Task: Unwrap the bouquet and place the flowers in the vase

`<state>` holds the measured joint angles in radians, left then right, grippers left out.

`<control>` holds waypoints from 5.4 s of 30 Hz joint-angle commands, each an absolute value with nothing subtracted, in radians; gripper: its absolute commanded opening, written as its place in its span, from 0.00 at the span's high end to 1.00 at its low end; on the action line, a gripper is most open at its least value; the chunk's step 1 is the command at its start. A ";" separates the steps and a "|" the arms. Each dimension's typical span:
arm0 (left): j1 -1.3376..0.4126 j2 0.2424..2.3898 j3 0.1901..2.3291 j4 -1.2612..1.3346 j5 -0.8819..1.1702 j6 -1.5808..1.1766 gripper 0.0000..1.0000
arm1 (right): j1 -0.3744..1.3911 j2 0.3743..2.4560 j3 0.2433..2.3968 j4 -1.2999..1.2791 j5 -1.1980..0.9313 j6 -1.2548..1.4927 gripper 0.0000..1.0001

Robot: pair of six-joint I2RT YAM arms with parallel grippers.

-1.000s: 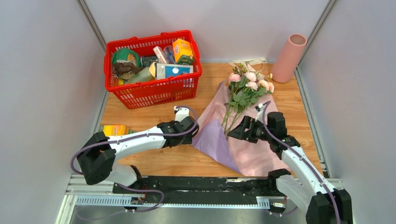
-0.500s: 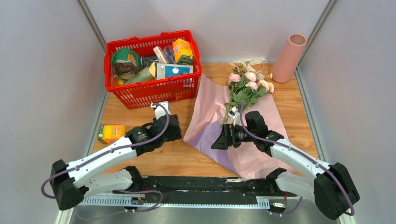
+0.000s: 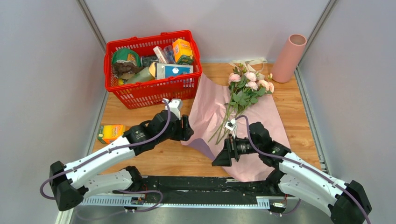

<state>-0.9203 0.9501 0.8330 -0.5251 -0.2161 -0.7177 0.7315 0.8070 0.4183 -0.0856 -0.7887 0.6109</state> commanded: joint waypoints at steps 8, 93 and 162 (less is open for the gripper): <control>-0.919 1.129 0.856 -0.304 0.110 -0.646 0.40 | 0.745 0.765 0.362 -0.025 -0.822 0.681 0.05; -0.899 1.234 0.974 -0.382 -0.023 -0.598 0.42 | 0.795 0.678 0.530 -0.170 0.392 0.838 0.45; -0.899 0.468 0.729 -0.653 -0.299 -0.500 0.29 | 0.261 1.637 0.785 0.241 -0.023 0.870 0.93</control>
